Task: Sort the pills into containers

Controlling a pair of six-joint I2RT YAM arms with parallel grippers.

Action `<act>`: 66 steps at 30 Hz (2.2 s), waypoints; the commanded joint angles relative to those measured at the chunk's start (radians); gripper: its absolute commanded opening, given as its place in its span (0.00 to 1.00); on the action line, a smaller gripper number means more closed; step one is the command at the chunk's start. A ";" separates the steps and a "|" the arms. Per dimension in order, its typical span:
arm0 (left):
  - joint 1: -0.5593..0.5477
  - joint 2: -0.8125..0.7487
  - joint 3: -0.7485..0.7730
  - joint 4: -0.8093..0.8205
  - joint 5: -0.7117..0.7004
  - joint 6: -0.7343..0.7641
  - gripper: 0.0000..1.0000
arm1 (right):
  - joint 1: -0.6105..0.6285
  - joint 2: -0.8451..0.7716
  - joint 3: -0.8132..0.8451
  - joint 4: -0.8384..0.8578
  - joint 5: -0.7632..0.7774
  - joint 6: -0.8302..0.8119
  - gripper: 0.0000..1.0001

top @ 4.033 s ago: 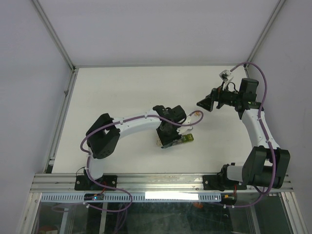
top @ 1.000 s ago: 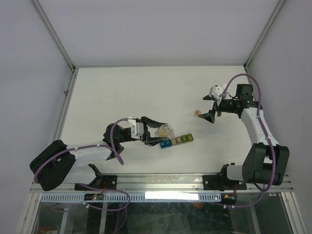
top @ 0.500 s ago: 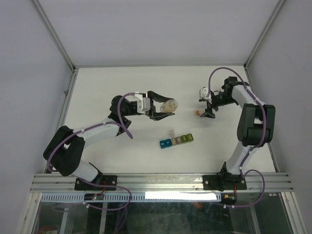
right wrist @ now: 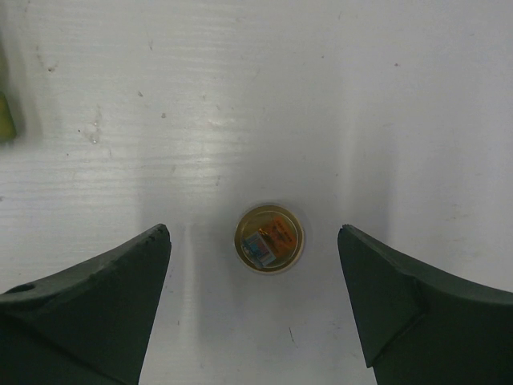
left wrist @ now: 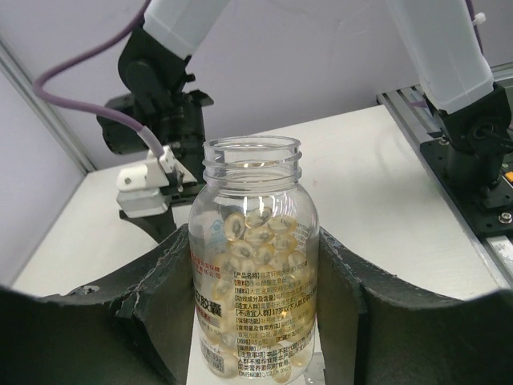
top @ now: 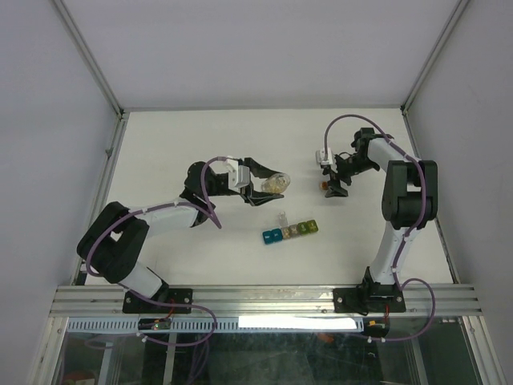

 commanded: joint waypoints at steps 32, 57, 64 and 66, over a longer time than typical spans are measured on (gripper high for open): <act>0.041 0.069 0.006 0.095 0.013 -0.063 0.00 | 0.039 0.047 0.039 0.079 0.108 0.137 0.55; 0.059 0.067 -0.002 0.087 0.038 -0.069 0.00 | 0.051 -0.040 0.048 0.027 0.020 0.186 0.22; 0.059 0.101 0.000 0.092 0.096 -0.033 0.00 | 0.064 -0.239 0.050 0.067 -0.125 0.513 0.10; 0.059 0.108 0.001 0.084 0.105 -0.022 0.00 | 0.077 -0.313 0.040 0.114 -0.161 0.657 0.08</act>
